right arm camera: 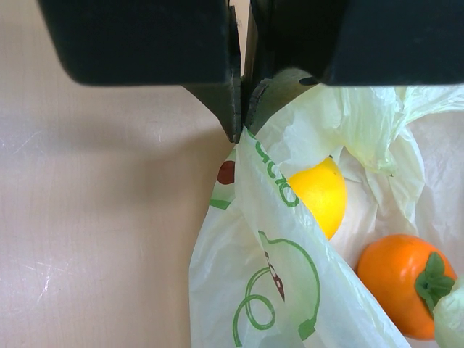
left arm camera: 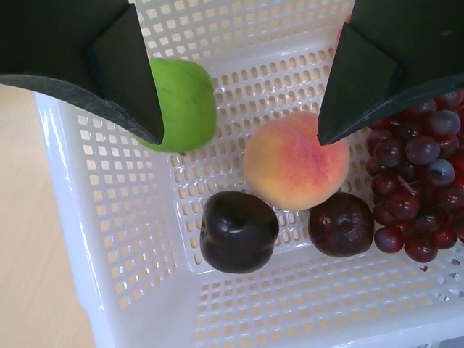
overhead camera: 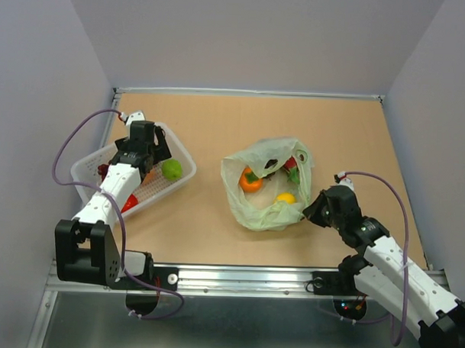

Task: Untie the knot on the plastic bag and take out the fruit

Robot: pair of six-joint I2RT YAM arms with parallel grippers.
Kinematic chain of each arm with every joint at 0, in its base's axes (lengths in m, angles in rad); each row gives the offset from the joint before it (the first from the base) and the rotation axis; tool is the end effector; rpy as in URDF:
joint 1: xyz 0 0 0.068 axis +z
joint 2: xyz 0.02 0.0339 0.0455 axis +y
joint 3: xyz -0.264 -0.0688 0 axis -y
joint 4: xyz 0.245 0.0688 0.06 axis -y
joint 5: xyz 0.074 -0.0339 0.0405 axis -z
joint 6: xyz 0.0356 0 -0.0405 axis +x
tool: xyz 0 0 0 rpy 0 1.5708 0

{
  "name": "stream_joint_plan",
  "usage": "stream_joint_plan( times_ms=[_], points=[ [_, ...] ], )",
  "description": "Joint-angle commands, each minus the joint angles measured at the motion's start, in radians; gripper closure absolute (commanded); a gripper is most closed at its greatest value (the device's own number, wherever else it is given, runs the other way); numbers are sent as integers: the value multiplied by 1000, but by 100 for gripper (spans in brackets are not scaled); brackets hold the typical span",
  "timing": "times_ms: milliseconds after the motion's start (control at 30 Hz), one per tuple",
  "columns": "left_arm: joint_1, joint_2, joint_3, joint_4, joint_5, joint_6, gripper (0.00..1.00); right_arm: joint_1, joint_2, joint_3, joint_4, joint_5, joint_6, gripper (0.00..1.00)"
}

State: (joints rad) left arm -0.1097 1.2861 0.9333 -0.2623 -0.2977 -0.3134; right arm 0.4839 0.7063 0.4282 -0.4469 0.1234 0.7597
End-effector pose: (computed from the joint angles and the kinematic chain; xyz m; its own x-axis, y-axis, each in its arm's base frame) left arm 0.2842 -0.0208 0.2762 -0.5045 -0.2410 -0.8291 -0.3038 0.9484 -0.0908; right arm 0.1375 0.0673 0.2028 -0.6874 0.4108 -0.5989 0.1286 0.8805 0.4563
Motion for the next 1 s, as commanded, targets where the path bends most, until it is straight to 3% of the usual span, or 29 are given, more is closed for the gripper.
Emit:
stream_joint_plan(
  times_ms=[0, 67, 233, 333, 467, 733, 967],
  points=[
    [2, -47, 22, 8, 40, 23, 1, -4, -10, -20, 4, -5, 0, 91],
    [-11, -77, 22, 2, 81, 17, 1, -4, -8, -20, 4, -4, -2, 91],
    [-165, -151, 36, -37, 86, -21, 2, -4, 7, -16, 5, -2, -7, 91],
    [-386, -186, 61, -57, 83, -73, 2, -4, 16, -11, 5, 2, -11, 91],
    [-575, -191, 91, -68, 55, -133, 2, -4, 28, -5, 7, 8, -13, 91],
    [-852, -55, 197, -65, 37, -197, 2, -5, 38, -5, 7, 13, -10, 91],
    [-930, 166, 283, -39, 26, -211, 2, -4, 30, -6, 7, 7, -11, 91]
  ],
)
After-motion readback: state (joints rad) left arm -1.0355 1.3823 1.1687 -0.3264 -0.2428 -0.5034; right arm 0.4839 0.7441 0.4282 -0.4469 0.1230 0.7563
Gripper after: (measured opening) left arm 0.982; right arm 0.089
